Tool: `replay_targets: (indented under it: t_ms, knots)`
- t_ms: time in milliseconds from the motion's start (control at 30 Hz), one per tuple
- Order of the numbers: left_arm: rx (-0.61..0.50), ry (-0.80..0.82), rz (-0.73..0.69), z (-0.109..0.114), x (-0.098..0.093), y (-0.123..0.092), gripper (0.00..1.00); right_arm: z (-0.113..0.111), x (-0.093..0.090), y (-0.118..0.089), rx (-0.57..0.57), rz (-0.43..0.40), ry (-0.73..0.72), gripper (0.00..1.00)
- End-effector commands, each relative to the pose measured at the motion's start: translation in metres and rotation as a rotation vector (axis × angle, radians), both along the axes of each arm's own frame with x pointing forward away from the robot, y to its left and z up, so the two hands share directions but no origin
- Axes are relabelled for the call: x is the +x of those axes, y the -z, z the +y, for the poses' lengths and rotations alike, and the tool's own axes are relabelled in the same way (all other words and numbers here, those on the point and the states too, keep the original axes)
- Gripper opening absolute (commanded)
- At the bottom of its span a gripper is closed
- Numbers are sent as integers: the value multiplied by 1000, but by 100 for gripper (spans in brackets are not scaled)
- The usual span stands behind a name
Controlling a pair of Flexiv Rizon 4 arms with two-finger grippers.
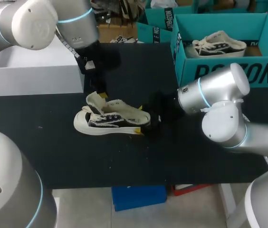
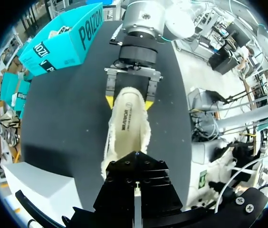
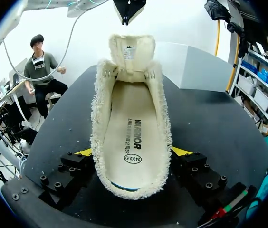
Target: Take the shoe out of the shoebox, open the shoe tongue, remove and reinsert the insole, then place the shoe into the shoebox
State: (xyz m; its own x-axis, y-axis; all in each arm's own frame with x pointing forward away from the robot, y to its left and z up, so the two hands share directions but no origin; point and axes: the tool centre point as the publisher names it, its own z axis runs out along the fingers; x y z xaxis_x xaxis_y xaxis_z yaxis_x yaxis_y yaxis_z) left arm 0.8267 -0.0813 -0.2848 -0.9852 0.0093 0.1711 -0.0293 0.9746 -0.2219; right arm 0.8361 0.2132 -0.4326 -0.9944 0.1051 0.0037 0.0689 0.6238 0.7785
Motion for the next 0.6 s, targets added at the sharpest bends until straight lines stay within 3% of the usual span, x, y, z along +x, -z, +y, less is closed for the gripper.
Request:
replay_targets:
  t_ms: [33,600]
  knots:
    - [13,11,21,-8,6,16,0,-1,1,0,0,1,0,0]
    - [29,105,127,-26,24,44,0,-1,1,0,0,1,0,0]
